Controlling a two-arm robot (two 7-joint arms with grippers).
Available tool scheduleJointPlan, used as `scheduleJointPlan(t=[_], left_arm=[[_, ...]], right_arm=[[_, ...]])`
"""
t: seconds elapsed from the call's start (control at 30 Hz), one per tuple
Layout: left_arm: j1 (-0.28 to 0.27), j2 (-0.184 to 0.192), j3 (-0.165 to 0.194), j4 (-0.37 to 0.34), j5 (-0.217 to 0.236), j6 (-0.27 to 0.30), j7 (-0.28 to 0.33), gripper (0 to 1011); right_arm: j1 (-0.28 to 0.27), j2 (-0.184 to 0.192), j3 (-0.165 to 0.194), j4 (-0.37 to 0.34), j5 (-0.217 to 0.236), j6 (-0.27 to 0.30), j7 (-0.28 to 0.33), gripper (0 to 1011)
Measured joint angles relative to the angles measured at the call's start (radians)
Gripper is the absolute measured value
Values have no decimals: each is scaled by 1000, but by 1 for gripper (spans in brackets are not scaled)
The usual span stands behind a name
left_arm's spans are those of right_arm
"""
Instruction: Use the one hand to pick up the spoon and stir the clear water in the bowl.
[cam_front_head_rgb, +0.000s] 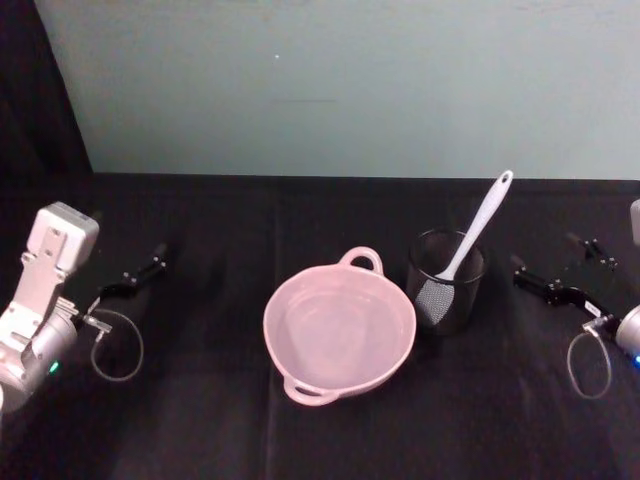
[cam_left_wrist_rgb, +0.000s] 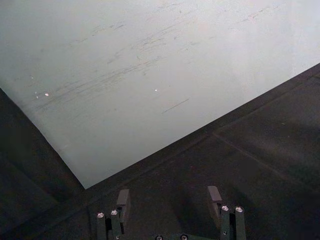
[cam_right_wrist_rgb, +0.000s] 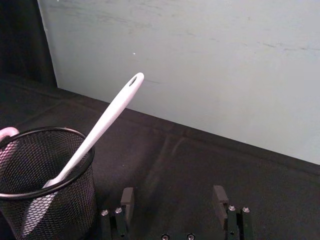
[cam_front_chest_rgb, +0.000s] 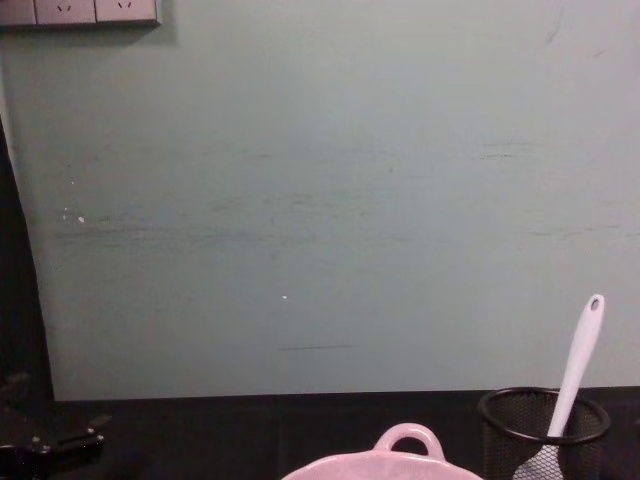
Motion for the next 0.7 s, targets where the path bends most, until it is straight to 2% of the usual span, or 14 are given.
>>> scheduleJointPlan(t=[0.7], left_arm=[[0,0,0,0,0,0,0,1005]], right_arm=[[0,2,1,-1,5,-6,0,1002]])
